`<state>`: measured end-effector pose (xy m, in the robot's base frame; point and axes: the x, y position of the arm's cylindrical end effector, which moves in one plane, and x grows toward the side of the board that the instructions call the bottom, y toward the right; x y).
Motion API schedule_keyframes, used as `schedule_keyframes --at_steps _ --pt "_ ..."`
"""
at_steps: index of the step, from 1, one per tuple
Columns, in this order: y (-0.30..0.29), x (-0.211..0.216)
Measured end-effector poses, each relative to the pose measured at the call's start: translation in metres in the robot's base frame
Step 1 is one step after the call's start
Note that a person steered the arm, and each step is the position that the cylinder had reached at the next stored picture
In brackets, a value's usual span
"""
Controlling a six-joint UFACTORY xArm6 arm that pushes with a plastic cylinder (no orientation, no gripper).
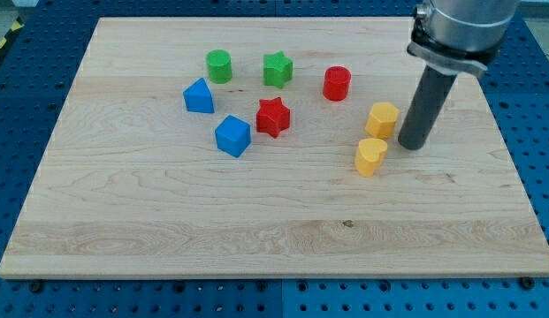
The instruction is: Push the yellow heart towards left
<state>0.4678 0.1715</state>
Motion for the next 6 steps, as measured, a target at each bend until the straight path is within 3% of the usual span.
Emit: schedule_keyframes --at_steps 3,6 --pt "-0.074 0.014" --pt "-0.081 -0.029"
